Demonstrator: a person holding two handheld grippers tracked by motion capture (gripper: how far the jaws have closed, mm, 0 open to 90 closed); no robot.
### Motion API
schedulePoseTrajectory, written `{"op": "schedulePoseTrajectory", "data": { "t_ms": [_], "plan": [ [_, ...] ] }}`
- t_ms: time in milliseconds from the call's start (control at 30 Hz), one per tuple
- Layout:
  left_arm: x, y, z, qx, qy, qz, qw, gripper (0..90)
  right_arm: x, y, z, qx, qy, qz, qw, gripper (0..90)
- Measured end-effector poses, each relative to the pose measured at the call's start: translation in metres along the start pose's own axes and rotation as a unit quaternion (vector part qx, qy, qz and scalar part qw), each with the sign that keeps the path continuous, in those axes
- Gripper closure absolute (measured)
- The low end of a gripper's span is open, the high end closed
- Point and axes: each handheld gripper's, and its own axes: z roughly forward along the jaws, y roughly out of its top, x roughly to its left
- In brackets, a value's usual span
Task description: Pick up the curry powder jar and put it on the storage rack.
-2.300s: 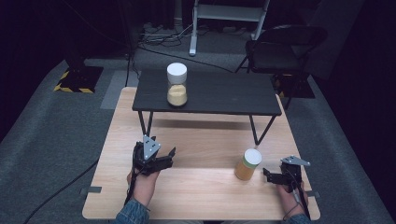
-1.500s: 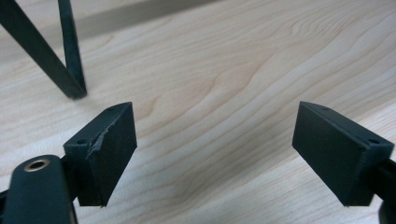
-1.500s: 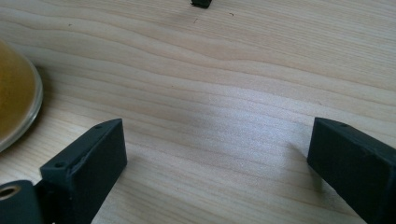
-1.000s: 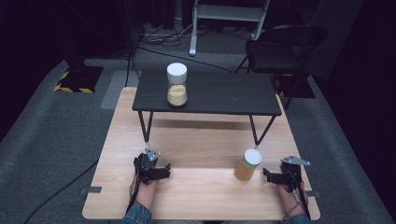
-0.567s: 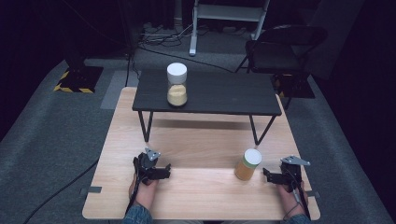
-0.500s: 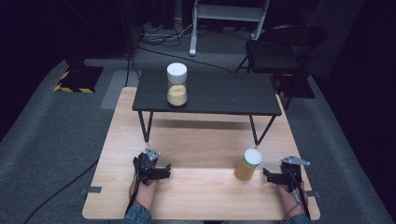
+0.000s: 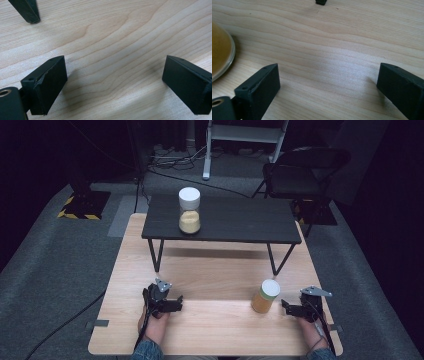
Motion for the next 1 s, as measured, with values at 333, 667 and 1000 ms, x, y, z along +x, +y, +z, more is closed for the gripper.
{"op": "schedulePoseTrajectory", "data": {
  "t_ms": [333,667,1000],
  "plan": [
    [0.0,0.0,0.001,0.0,-0.002,-0.001,1.0,5.1,0.004,-0.015,-0.023,-0.042,-0.005,-0.004,0.9991,5.8],
    [0.001,0.001,0.0,0.001,-0.003,0.002,1.0,4.5,0.013,-0.03,-0.059,-0.085,0.011,-0.005,0.9963,5.8],
    [0.001,0.001,0.0,0.002,-0.003,0.001,1.0,4.5,0.022,-0.041,-0.082,-0.116,0.036,0.001,0.9926,5.8]
  ]
}}
